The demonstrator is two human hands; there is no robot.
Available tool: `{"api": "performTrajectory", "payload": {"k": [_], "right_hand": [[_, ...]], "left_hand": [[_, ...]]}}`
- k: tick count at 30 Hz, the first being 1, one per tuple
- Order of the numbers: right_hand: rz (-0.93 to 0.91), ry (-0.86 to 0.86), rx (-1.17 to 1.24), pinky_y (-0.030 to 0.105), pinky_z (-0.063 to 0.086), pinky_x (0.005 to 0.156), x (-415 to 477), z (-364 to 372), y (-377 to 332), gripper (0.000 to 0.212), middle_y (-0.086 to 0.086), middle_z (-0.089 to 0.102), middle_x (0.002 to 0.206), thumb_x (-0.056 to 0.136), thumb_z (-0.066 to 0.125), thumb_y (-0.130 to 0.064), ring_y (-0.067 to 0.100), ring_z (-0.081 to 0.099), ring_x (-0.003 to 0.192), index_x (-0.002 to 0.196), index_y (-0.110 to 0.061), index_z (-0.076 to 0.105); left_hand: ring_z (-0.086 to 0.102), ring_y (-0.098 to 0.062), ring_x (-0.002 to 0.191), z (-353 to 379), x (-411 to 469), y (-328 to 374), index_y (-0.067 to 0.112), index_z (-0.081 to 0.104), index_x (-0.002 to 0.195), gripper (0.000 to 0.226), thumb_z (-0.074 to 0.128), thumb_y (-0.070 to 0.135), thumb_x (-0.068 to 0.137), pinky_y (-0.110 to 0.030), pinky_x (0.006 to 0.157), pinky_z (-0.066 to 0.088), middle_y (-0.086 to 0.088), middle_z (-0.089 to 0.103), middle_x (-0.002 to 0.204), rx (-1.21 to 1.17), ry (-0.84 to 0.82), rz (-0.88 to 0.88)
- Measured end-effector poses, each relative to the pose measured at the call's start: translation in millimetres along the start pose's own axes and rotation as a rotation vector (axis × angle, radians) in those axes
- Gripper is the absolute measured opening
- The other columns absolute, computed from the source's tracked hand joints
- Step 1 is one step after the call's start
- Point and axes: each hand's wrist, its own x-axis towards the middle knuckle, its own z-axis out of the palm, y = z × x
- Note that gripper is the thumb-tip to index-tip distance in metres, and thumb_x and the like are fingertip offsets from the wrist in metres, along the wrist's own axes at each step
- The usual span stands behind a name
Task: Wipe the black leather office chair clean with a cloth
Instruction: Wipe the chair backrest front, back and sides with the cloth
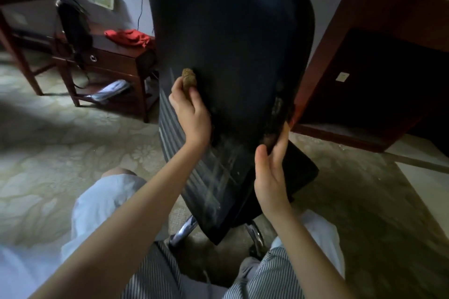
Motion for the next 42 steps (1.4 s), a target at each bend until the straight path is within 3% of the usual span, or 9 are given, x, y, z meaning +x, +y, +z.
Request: {"api": "performTrajectory", "payload": {"k": [4,8,11,15,24,28,32,37,42], "right_hand": [[0.018,-0.009,-0.010,0.043,0.017,0.118,5.3,19.6,4.1,0.049,-0.005,0.003,0.158,0.091,0.031,-0.050,0.009,0.007,0.145,0.132,-0.064,0.009],[-0.008,-0.050,-0.022,0.053,0.014,0.116,10.7,37.3,2.9,0.045,-0.006,0.000,0.158,0.089,0.034,-0.063,0.016,-0.001,0.146,0.126,-0.075,0.011],[-0.019,-0.061,-0.030,0.054,0.015,0.115,13.1,45.0,3.5,0.047,-0.004,0.003,0.158,0.083,0.034,-0.074,0.017,0.002,0.146,0.124,-0.076,0.012],[-0.030,-0.096,-0.023,0.050,0.019,0.116,16.5,40.7,0.3,0.045,-0.004,0.008,0.157,0.083,0.038,-0.072,0.013,0.008,0.145,0.123,-0.075,0.018],[0.018,-0.202,-0.160,0.037,0.009,0.119,20.3,40.4,-0.7,0.061,-0.022,-0.003,0.155,0.093,0.042,-0.032,0.001,-0.003,0.143,0.124,-0.074,0.010],[0.008,-0.182,-0.207,0.023,0.006,0.113,21.7,43.6,4.2,0.057,-0.035,-0.004,0.145,0.098,0.042,-0.021,0.000,-0.005,0.143,0.130,-0.058,0.013],[0.002,-0.174,-0.226,0.032,0.009,0.118,22.2,41.4,3.4,0.057,-0.018,0.002,0.156,0.094,0.041,-0.027,0.003,-0.001,0.144,0.133,-0.055,0.011],[0.061,-0.204,-0.131,0.041,0.015,0.119,24.2,33.9,-3.3,0.056,-0.018,0.010,0.156,0.091,0.039,-0.030,-0.002,0.007,0.142,0.125,-0.071,0.023],[0.042,-0.193,-0.117,0.035,0.016,0.119,25.0,28.0,-2.9,0.046,-0.015,0.013,0.156,0.094,0.033,-0.031,-0.004,0.012,0.141,0.132,-0.055,0.025]], "left_hand": [[0.040,0.006,0.101,-10.1,-13.4,5.2,0.002,0.041,0.130,0.037,0.038,0.017,0.096,0.000,0.091,0.024,-0.005,0.039,0.116,-0.013,-0.041,0.045],[0.042,0.005,0.106,-28.2,-55.2,12.1,0.018,0.041,0.123,0.028,0.036,0.024,0.096,-0.009,0.092,0.032,0.006,0.042,0.113,-0.066,-0.125,0.146],[0.048,-0.012,0.102,-40.9,-77.1,12.4,0.020,0.042,0.118,0.026,0.036,0.025,0.094,-0.017,0.088,0.038,-0.007,0.046,0.110,-0.076,-0.169,0.210],[0.050,-0.015,0.097,-41.0,-58.1,12.6,0.022,0.041,0.117,0.024,0.036,0.023,0.093,-0.023,0.087,0.040,-0.008,0.048,0.107,-0.075,-0.197,0.281],[0.048,-0.020,0.113,-33.9,5.1,-13.8,0.016,0.045,0.122,0.040,0.036,0.040,0.091,-0.044,0.101,0.038,-0.009,0.050,0.119,-0.022,-0.119,-0.019],[0.049,-0.016,0.107,-44.9,-18.5,-28.6,0.014,0.046,0.123,0.034,0.037,0.030,0.095,-0.026,0.093,0.039,-0.007,0.049,0.116,-0.020,-0.107,-0.292],[0.043,0.003,0.088,-53.6,-56.0,-14.0,0.018,0.043,0.127,0.028,0.034,0.023,0.101,-0.020,0.081,0.032,-0.006,0.045,0.121,0.011,-0.111,-0.450],[0.041,0.011,0.090,-43.7,-63.4,38.3,0.023,0.043,0.125,0.026,0.034,0.024,0.100,-0.016,0.078,0.032,0.003,0.043,0.114,-0.052,-0.060,-0.309],[0.045,0.011,0.087,-31.1,-58.9,56.0,0.019,0.048,0.123,0.026,0.039,0.020,0.099,-0.003,0.075,0.034,0.007,0.045,0.105,-0.042,0.054,-0.138]]}}
